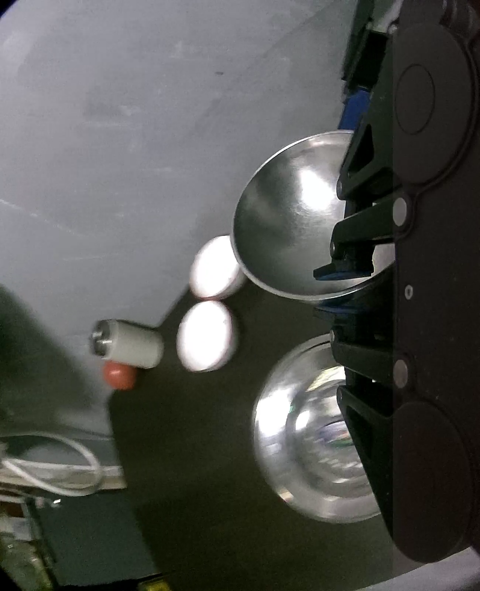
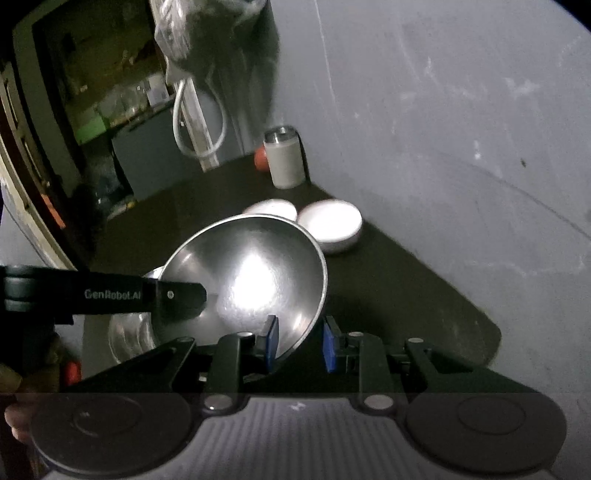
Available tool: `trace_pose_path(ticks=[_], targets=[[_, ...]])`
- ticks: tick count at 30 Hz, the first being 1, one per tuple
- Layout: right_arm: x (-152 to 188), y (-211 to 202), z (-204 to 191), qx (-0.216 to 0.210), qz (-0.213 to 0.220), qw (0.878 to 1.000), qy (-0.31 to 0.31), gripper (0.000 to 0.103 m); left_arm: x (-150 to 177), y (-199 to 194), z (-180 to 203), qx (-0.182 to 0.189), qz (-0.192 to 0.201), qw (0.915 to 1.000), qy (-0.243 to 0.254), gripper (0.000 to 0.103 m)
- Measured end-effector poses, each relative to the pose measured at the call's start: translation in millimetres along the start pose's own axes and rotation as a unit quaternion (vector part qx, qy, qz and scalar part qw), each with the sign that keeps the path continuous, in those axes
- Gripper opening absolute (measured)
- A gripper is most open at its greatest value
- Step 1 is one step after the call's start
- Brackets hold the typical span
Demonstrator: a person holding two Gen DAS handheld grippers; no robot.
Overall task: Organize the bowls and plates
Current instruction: 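Lift the small steel bowl with both tools and carry it toward the plate stack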
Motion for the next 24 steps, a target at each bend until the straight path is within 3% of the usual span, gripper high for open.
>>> trace_pose_path(ticks=[6,9,24], targets=[[11.6,12.1,17.4,-0.009,-0.046,0.999,-0.002,0.028,18.6,29.0,4.7,-0.002,-0.084,0.9964,-0.005,0.015],[11.0,20.1,22.4,-0.012,-0.061,0.998,-0.01,0.028,20.4,40.1,8.7,-0.012,-0.108,0.994,-0.004,0.016],[11.6,56.5,32.4,-0.05,-0.087,0.992,-0.074,0.028,14.5,66.7,14.1,-0.076,-0.143,0.9869,0.0,0.018]])
Point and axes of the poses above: each gripper's, at about its wrist camera, not at the fingertips, and y roughly the way its jaws point, z to its right, x to its underside, the point moved 3 cm from there along y, roughly the way its jaws point, and after that the axes turned 3 degrees about -z, right-handed, at the moved point
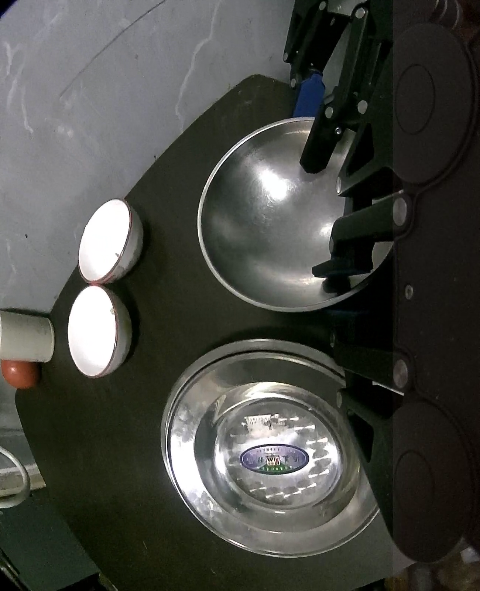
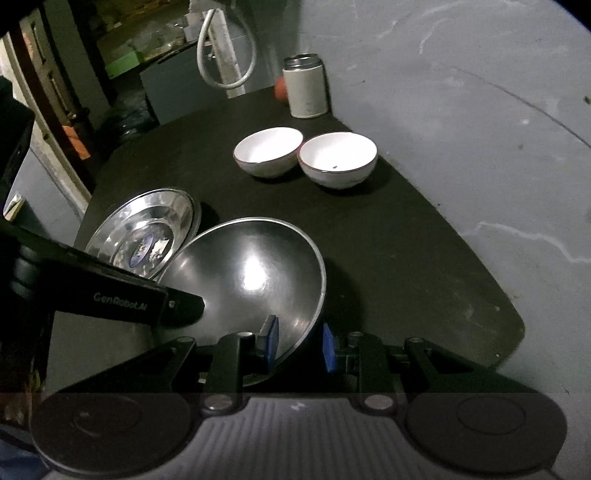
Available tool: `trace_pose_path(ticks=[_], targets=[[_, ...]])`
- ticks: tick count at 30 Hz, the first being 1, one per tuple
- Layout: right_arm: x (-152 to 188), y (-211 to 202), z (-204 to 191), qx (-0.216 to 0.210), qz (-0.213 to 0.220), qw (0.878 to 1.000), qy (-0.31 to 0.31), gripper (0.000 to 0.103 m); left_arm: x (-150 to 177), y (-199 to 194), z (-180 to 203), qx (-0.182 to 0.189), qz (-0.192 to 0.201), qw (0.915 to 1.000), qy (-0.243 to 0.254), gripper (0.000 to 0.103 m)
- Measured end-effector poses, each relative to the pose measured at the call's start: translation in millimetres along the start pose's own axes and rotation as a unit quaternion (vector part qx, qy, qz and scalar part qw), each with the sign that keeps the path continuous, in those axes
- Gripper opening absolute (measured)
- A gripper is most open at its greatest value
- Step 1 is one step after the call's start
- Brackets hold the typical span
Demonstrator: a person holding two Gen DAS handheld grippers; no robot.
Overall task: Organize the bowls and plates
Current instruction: 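Lift the small steel bowl with both tools and carry it toward the plate stack, then lower the steel bowl beside the plate stack and open both tools, then grasp the rim of a red-rimmed white bowl with both tools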
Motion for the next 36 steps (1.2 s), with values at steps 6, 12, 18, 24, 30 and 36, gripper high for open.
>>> trace_pose_path(ticks=[6,12,18,24,30,36], targets=[[-1.5,3.2,3.7,-0.012,0.0,1.0,-0.005,0.028,-1.3,-1.0,2.0,-0.003,-0.003,1.0,0.008,0.02],[-1.4,-3.1,9.1,-0.009,0.007,1.0,-0.001,0.04,-0.5,-12.1,-1.8,-0.01,-0.003,0.9999,0.005,0.034],[-4.0,-13.5,15.0,-0.006,0.014,1.0,0.01,0.06,-4.7,-40.3,-0.9,-0.016,0.024,0.9995,0.014,0.065],[-17.4,-30.3,17.5,-0.007,0.028,0.999,0.015,0.087,-14.6,-70.5,-4.4,-0.046,0.063,0.9968,0.019,0.099],[-39.8,-42.4,13.0,-0.005,0.046,0.999,0.004,0.103,-26.9,-91.7,-14.4,-0.039,0.101,0.994,-0.01,0.102],[-63.7,-50.7,3.9,0.009,0.064,0.997,-0.036,0.103,-44.2,-101.1,-33.0,-0.033,0.134,0.9882,-0.067,0.102]])
Point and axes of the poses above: each gripper's, at about its wrist camera, not at the fingertips, and y roughly the way its jaws point, z to its right, x to its underside, the point moved 3 cm from there along y, roughly the way its jaws point, and after that the axes turned 3 degrees about -z, right-handed, at the moved point
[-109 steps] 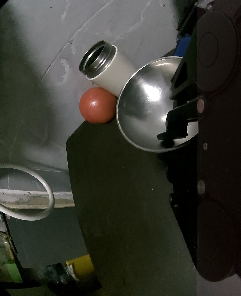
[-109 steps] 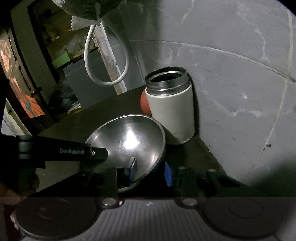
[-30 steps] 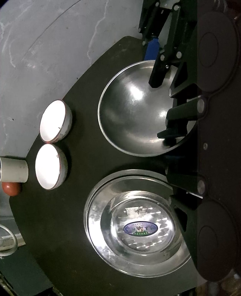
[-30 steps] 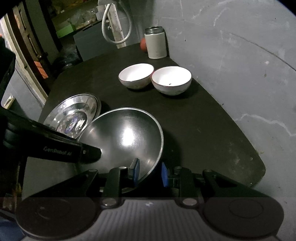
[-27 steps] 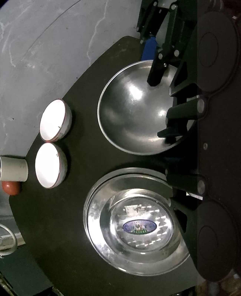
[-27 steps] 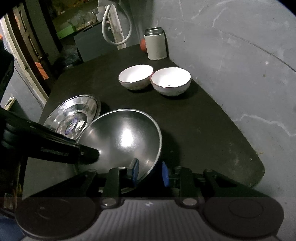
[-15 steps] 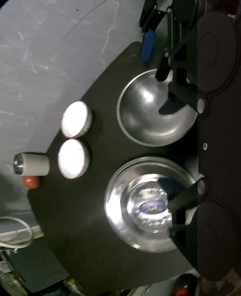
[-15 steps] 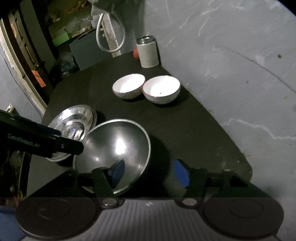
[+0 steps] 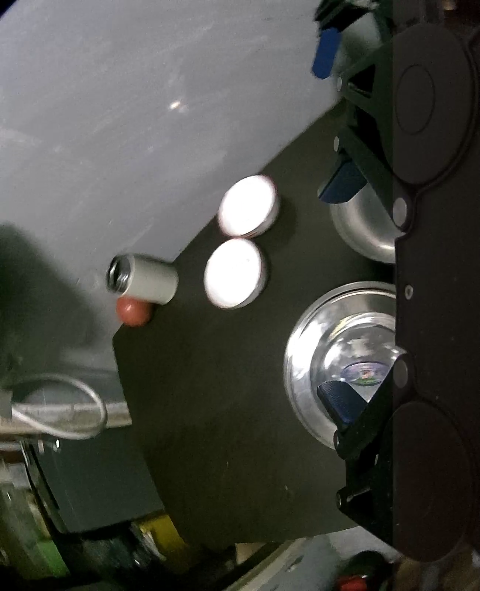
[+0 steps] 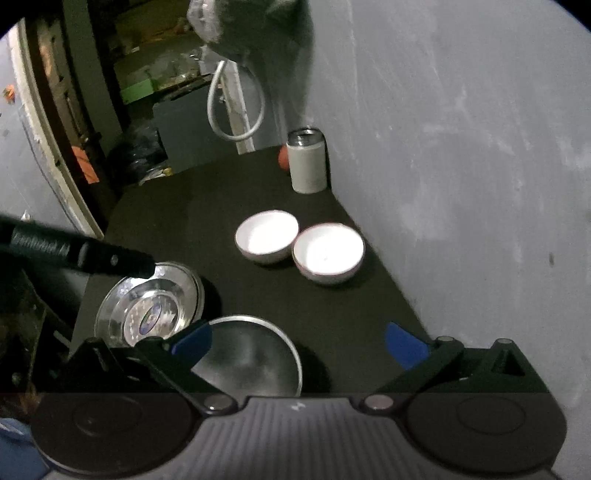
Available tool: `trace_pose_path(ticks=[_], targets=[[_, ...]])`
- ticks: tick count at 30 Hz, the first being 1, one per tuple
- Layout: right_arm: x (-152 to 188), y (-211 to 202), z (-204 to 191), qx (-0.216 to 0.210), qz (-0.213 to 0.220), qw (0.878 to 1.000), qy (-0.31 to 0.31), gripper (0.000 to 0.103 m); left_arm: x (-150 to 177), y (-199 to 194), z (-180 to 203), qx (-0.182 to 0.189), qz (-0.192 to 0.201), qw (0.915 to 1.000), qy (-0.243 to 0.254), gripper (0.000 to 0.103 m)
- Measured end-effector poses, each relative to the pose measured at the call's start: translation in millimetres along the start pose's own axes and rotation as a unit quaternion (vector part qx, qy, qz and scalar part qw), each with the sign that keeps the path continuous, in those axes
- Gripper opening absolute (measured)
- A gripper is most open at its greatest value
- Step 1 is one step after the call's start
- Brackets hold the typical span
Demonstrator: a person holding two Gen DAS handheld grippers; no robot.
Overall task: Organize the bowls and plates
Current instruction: 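Grasp the rim of a red-rimmed white bowl with both tools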
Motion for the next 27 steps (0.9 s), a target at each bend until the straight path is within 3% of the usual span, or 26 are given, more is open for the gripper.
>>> trace_pose_path(ticks=[6,11,20,27], targets=[[-22.3,9.2,0.3,0.014,0.001,0.999,-0.034,0.103,-21.0,16.1,-20.5,-0.01,0.024,0.9947,-0.1,0.102],[-47.3,38.6,4.3,0.021,0.004,0.999,-0.044,0.103,-34.1,46.6,-27.7,-0.042,0.014,0.9892,-0.14,0.102],[-99.5,115.0,7.1,-0.01,0.022,0.997,-0.068,0.102,-50.8,106.7,-34.0,-0.085,-0.011,0.9902,-0.11,0.102],[-115.9,162.1,6.9,-0.023,-0.011,0.996,-0.084,0.087,-46.5,122.6,-40.8,-0.101,-0.029,0.9875,-0.117,0.102]])
Point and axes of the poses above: each gripper's, at about its wrist camera, not at the fingertips, and y roughly the way its jaws point, z to its right, x to its underside, the point moved 3 cm from there along y, roughly the way its jaws point, and after that the axes turned 3 degrees about -z, right-handed, at the moved point
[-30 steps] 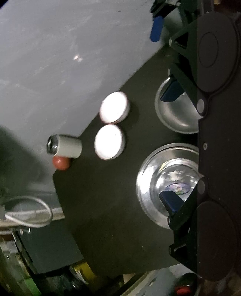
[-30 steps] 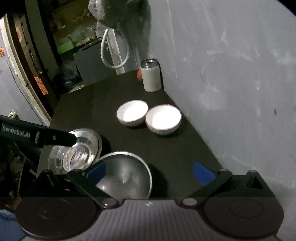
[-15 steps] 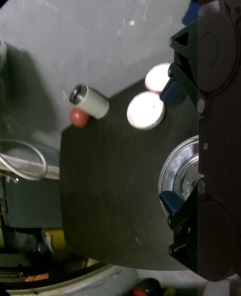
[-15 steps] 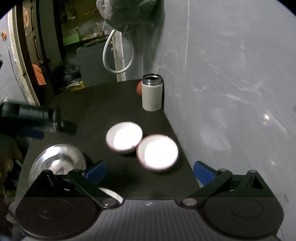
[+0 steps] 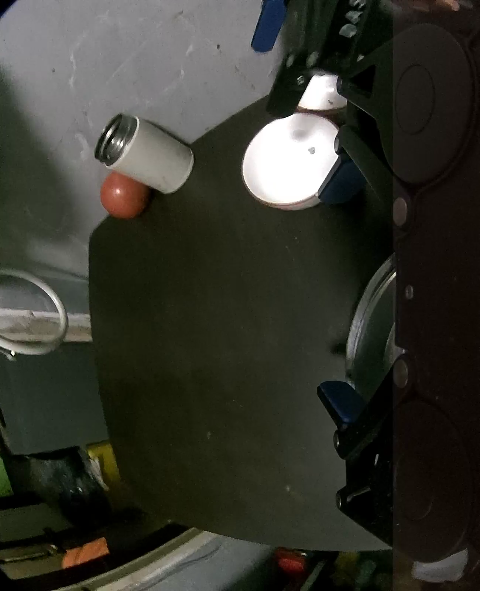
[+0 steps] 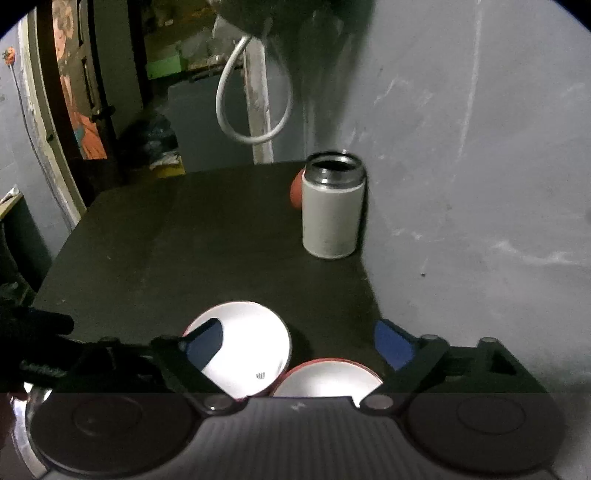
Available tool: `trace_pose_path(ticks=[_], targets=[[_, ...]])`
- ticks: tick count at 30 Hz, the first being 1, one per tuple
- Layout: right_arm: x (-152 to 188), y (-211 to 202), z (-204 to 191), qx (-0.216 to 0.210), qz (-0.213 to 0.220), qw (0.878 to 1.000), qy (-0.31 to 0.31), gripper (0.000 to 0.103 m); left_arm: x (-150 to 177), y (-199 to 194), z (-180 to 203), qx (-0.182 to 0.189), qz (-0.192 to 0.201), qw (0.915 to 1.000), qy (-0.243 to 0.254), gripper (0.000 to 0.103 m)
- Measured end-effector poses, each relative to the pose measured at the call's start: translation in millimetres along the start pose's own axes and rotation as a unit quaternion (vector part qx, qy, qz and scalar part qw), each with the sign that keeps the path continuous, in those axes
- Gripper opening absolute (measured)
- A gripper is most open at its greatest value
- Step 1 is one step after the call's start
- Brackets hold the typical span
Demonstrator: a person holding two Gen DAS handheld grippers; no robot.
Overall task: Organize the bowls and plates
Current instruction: 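Grasp the rim of a red-rimmed white bowl with both tools, then lift the white bowl with both tools and carry it toward the steel bowl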
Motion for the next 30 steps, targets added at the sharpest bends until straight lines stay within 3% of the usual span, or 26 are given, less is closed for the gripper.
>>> trace_pose_path(ticks=[4,11,18,21,30], targets=[[-3.6,11.0,1.7,-0.014,-0.008,1.0,0.001,0.083,0.3,1.9,2.0,0.022,0.003,0.9997,-0.005,0.102],[-15.1,31.4,15.3,-0.043,-0.039,0.998,0.021,0.065,-4.3,14.0,17.1,0.027,0.01,0.9994,0.018,0.102],[-16.3,48.5,20.7,-0.064,-0.069,0.995,0.028,0.063,-10.1,26.2,29.1,0.048,-0.005,0.9986,0.022,0.094],[-16.3,53.5,19.3,-0.074,-0.076,0.994,0.028,0.051,-10.7,33.4,30.6,0.054,-0.02,0.9982,0.02,0.085],[-10.5,61.5,11.1,-0.091,-0.095,0.991,0.023,0.03,-12.4,42.8,34.0,0.093,-0.036,0.9949,0.013,0.05]])
Point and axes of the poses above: each gripper's, at about its wrist camera, not at the fingertips, and y roughly the way its jaws point, z to its right, x to its underside, the point moved 3 cm from there along y, roughly the way its jaws point, and after that the axes turned 3 degrees about -z, right-handed, at the moved point
